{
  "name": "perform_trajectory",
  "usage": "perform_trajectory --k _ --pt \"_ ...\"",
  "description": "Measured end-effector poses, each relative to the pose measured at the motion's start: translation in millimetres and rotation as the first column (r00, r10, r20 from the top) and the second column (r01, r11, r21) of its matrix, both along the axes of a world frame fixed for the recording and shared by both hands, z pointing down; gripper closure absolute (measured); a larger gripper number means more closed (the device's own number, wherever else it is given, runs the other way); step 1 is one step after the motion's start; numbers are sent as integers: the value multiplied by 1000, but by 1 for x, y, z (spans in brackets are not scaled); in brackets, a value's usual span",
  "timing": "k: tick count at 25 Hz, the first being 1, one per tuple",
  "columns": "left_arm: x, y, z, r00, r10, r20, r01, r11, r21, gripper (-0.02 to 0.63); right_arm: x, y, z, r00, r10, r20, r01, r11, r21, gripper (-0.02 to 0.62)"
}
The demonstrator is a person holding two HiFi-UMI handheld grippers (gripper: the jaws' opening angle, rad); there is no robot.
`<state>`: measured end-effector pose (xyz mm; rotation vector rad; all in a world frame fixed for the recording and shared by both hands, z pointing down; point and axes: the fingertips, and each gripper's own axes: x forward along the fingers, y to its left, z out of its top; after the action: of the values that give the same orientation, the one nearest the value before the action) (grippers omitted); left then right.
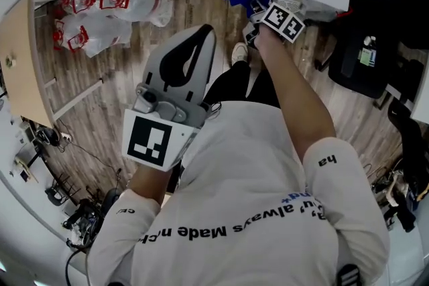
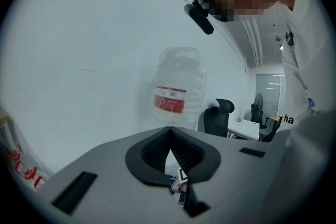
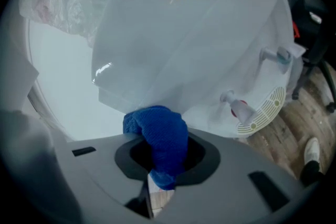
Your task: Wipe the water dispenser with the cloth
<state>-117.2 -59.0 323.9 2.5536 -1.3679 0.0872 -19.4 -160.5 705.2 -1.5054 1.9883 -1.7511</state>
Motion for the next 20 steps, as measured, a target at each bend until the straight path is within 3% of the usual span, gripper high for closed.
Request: perform_trajectory --k 10,20 --pt "-10 -3 43 999 -10 35 11 1000 -12 588 -14 -3 21 997 66 47 -69 996 57 525" --pt "-21 -3 92 998 -17 59 19 999 -49 588 -15 -3 23 991 109 74 -121 974 191 525"
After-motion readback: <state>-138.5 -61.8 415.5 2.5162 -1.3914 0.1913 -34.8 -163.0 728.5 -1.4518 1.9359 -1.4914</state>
